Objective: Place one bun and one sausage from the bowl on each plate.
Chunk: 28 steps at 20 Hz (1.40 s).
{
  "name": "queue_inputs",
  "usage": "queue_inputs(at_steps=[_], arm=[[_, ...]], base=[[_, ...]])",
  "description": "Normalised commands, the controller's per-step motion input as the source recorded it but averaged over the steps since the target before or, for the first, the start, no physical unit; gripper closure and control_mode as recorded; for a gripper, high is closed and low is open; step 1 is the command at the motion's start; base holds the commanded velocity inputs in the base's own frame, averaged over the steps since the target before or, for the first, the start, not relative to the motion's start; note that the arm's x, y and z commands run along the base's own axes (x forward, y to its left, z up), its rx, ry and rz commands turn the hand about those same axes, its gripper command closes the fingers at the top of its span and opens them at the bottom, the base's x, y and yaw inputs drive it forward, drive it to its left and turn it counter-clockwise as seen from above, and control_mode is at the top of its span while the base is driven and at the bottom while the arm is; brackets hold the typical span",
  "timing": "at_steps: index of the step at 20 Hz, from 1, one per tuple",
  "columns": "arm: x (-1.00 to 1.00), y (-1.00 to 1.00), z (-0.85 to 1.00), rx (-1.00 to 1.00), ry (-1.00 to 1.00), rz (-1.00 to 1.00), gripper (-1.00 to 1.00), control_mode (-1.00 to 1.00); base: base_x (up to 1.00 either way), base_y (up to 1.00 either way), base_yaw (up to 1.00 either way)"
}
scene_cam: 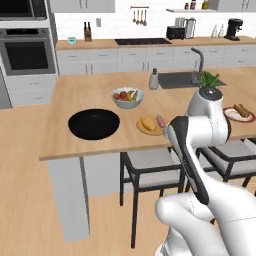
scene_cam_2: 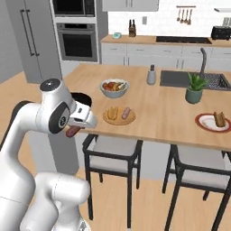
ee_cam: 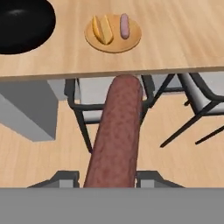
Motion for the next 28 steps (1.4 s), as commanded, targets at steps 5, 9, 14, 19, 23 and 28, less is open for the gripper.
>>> queue_inputs(at_steps=[5, 9, 14, 19, 23, 28], arm=[[0.0, 0.0, 0.0, 0.0, 0.0, 0.0, 1.0, 1.0], [0.0, 0.0, 0.0, 0.0, 0.0, 0.0, 1.0, 1.0], [0.0, 0.0, 0.0, 0.0, 0.0, 0.0, 1.0, 1.0], [0.0, 0.0, 0.0, 0.0, 0.0, 0.0, 1.0, 1.0], [0.0, 0.0, 0.0, 0.0, 0.0, 0.0, 1.0, 1.0], [0.0, 0.0, 0.0, 0.0, 0.0, 0.0, 1.0, 1.0]], base=[[0.41, -1.0, 0.08], [0.47, -1.0, 0.09], [0.13, -0.96, 0.04], [0.01, -0.54, -0.1], [0.21, -0.47, -0.17], [0.27, -0.5, 0.0]])
